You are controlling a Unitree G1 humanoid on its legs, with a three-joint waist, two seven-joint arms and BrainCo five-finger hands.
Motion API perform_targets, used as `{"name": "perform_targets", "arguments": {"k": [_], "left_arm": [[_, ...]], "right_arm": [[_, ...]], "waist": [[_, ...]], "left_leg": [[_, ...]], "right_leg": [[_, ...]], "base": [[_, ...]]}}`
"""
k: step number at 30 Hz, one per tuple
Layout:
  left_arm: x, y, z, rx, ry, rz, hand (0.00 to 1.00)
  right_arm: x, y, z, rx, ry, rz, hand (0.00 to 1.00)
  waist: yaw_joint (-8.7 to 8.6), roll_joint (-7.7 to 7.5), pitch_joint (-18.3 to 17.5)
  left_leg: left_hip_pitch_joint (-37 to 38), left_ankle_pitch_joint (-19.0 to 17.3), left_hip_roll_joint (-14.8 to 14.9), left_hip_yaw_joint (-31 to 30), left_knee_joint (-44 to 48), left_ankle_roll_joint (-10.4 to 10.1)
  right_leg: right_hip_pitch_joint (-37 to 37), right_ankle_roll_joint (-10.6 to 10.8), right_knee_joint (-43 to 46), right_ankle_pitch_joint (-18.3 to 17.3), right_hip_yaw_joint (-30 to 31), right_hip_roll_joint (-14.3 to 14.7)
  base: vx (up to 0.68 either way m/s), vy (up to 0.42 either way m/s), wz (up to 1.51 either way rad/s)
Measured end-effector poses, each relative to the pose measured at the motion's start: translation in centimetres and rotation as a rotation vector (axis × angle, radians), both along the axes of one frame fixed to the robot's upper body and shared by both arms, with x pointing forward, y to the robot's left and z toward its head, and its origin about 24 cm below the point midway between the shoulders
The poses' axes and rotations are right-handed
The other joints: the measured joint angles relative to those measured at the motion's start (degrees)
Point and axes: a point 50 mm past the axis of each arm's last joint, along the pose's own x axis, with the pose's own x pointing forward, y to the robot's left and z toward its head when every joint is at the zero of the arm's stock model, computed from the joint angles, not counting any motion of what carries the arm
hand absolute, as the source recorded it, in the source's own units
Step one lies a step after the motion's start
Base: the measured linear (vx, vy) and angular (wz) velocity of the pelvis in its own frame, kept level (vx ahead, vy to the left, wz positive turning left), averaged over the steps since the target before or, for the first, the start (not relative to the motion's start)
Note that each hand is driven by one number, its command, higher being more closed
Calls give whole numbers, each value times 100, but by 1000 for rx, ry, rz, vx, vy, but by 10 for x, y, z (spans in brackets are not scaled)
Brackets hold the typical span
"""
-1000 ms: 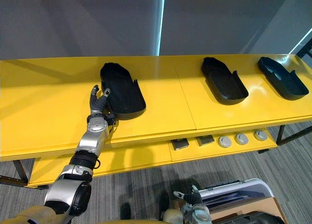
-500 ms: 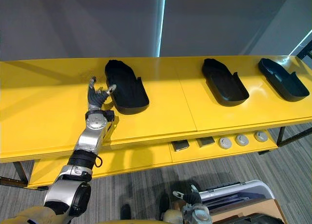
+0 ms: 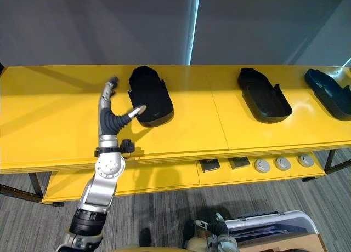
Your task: Walk over and take plastic housings, then place them on the shelf
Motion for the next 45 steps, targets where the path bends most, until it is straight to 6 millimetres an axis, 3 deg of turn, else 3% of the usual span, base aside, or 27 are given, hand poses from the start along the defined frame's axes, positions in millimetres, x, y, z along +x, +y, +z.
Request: {"name": "perform_targets", "arguments": {"k": [13, 29, 34, 45], "left_arm": [[4, -21, -64, 155, 278, -124, 100], [32, -34, -59, 237, 286, -158, 100], [40, -23, -59, 250, 301, -105, 100], [50, -4, -51, 231, 289, 7, 100]], "right_arm": [[1, 1, 0, -4, -1, 14, 0], [14, 6, 5, -14, -42, 37, 0], [16, 6, 6, -14, -46, 36, 0], [16, 5, 6, -15, -48, 32, 0]], "waist": [[-9, -12, -19], [-218, -23, -28], [-312, -28, -23], [-327, -29, -9]], "left_leg": [[-43, -12, -1, 63, -3, -14], [-173, -11, 3, 203, -1, 27], [-220, -14, -1, 267, -1, 29], [-281, -18, 11, 361, -3, 32]], "right_leg": [[-80, 22, -8, -15, 55, 1], [-268, -14, -7, 19, 158, 11], [-348, -12, -20, 47, 231, 11], [-451, -15, -16, 50, 293, 12]], "base": [[0, 0, -2], [1, 6, -3], [-30, 14, -8], [-12, 5, -5]]}}
